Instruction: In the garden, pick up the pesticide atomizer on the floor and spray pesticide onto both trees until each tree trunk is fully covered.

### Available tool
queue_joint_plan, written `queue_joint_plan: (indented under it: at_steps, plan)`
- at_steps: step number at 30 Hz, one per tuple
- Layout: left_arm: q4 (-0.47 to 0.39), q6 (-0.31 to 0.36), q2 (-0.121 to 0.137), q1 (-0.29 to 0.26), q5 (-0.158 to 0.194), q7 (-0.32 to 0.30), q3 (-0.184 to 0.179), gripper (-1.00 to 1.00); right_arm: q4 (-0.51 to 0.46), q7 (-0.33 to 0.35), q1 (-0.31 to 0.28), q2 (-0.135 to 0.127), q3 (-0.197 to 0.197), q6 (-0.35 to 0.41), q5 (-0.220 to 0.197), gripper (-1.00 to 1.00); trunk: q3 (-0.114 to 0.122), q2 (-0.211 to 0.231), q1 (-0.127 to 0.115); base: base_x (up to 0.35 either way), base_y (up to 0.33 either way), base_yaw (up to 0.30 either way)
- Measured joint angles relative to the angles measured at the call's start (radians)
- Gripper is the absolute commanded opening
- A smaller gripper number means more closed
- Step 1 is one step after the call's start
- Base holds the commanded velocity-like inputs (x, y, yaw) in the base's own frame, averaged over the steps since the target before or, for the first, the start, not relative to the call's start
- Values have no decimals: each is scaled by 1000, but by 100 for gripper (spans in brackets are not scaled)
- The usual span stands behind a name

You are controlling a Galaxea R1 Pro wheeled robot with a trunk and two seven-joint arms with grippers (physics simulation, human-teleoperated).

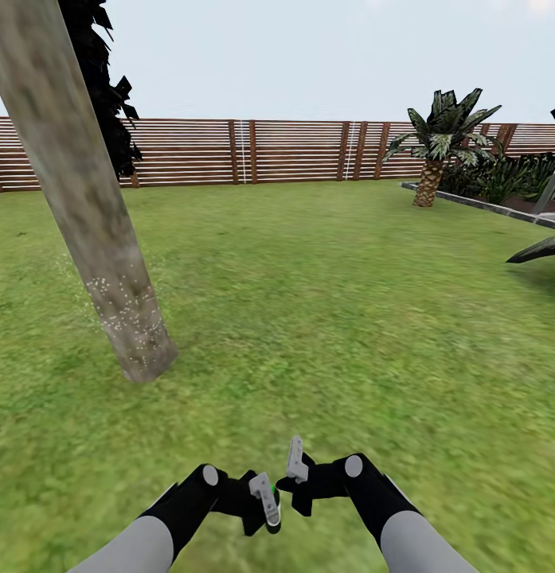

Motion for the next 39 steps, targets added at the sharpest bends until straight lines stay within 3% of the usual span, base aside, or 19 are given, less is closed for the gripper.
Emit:
queue_joint_plan:
  at_steps: [11,16,18,23,24,26,28,29,30,32,33,34,36,37,38,39]
  plan:
    - [-1,-1,-6,0,-1,0,-1,-100,0,0,0,0,0,0,0,-100,0,0,0,0,0,0]
    - [12,-7,15,0,-3,-1,-2,-100,2,0,0,0,-1,0,0,-100,0,0,0,0,0,0]
    - [13,-8,50,0,-7,-2,-4,-100,3,0,0,0,-1,0,1,-100,0,0,0,0,0,0]
    - [17,-8,195,8,-17,-9,-6,-100,6,-1,0,0,-1,0,2,-100,0,0,0,0,0,0]
    - [19,-7,223,9,-20,-8,-6,-100,6,-2,0,0,-1,0,2,100,0,0,0,0,0,0]
    - [21,-7,304,11,-16,-7,-5,-100,5,-2,0,0,-3,1,3,100,0,0,0,0,0,0]
    - [26,-3,366,22,-9,0,-1,-100,5,-7,0,0,-6,1,5,100,0,0,0,0,0,0]
    - [29,-1,396,27,-4,17,21,-100,4,-14,0,0,-7,2,6,100,0,0,0,0,0,0]
    - [34,-2,406,30,15,48,61,-100,3,-38,0,0,-7,2,7,100,0,0,0,0,0,0]
    - [85,-5,411,33,57,165,157,-100,12,-185,1,0,-10,3,6,100,0,0,0,0,0,0]
    - [123,-8,408,34,83,243,198,-100,37,-308,6,-12,-14,3,5,100,0,0,0,0,0,0]
    - [188,-40,396,34,125,349,230,-100,112,-510,18,-34,-32,2,5,100,0,0,0,0,0,0]
    - [333,-183,361,45,229,508,247,-100,302,-927,47,-51,-108,-22,1,100,0,0,0,0,0,0]
    - [373,-240,352,66,288,577,249,-100,366,-1089,64,-59,-132,-69,1,100,0,0,0,0,0,0]
    - [392,-287,340,97,370,651,256,-100,406,-1222,86,-74,-146,-152,0,100,0,0,0,0,0,0]
    - [400,-313,331,120,415,692,255,-100,423,-1283,105,-86,-151,-206,0,100,0,0,0,0,0,0]
